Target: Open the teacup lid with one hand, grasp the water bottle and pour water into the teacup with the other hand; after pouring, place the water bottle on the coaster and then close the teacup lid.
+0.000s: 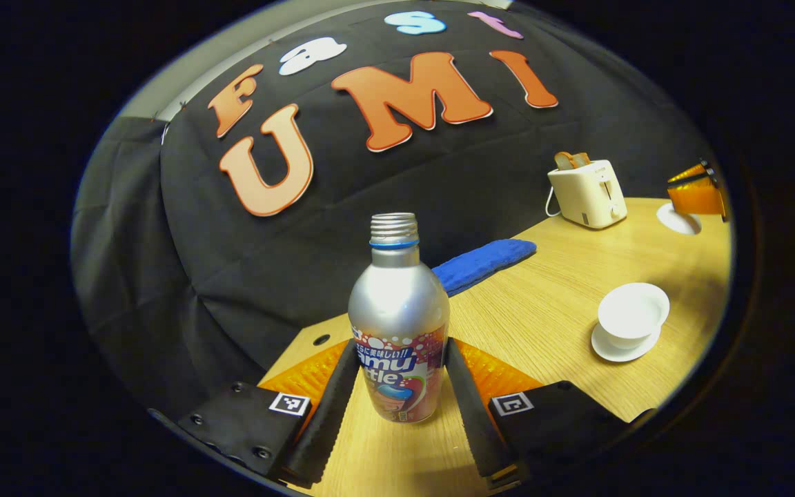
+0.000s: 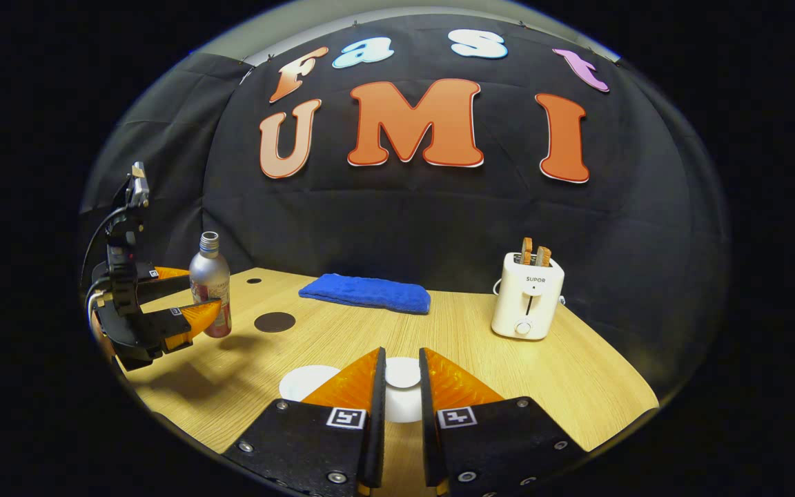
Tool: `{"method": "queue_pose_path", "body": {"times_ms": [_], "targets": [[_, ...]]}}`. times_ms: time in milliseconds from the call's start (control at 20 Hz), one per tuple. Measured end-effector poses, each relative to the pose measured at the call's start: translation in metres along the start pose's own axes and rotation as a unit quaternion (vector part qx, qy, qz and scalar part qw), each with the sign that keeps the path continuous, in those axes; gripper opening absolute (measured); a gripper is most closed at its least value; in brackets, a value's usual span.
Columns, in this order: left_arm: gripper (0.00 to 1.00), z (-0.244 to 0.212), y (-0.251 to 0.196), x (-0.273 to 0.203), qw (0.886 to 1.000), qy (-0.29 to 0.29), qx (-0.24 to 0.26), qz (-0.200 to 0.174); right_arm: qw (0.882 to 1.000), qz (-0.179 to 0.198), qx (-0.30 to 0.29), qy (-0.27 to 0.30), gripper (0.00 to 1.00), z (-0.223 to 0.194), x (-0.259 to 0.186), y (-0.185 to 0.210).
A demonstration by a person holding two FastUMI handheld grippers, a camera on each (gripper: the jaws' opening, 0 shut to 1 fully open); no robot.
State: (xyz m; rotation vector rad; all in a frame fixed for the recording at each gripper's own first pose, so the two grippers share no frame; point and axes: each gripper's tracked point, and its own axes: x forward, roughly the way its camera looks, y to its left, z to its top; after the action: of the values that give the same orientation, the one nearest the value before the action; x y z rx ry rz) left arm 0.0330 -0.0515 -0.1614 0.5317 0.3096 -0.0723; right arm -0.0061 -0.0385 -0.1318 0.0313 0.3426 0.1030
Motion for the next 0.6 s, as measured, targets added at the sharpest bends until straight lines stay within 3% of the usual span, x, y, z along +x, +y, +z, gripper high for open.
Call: {"method": "queue_pose_path", "body": {"times_ms": [300, 550, 600], "targets": [[0.81, 0.017, -0.018, 0.0, 0.993, -0.022, 0.112, 0.016, 1.0, -0.011, 0.01, -0.015, 0.24, 0.005, -0.007, -0.021], [0.77, 0.031, -0.034, 0.003, 0.977, -0.049, 0.207, 0.027, 0.999, -0.023, 0.019, -0.017, 0.23, 0.003, -0.011, -0.039], [0.81, 0.031, -0.036, 0.004, 0.972, -0.053, 0.227, 0.028, 0.999, -0.026, 0.018, -0.018, 0.23, 0.004, -0.012, -0.043]]}}
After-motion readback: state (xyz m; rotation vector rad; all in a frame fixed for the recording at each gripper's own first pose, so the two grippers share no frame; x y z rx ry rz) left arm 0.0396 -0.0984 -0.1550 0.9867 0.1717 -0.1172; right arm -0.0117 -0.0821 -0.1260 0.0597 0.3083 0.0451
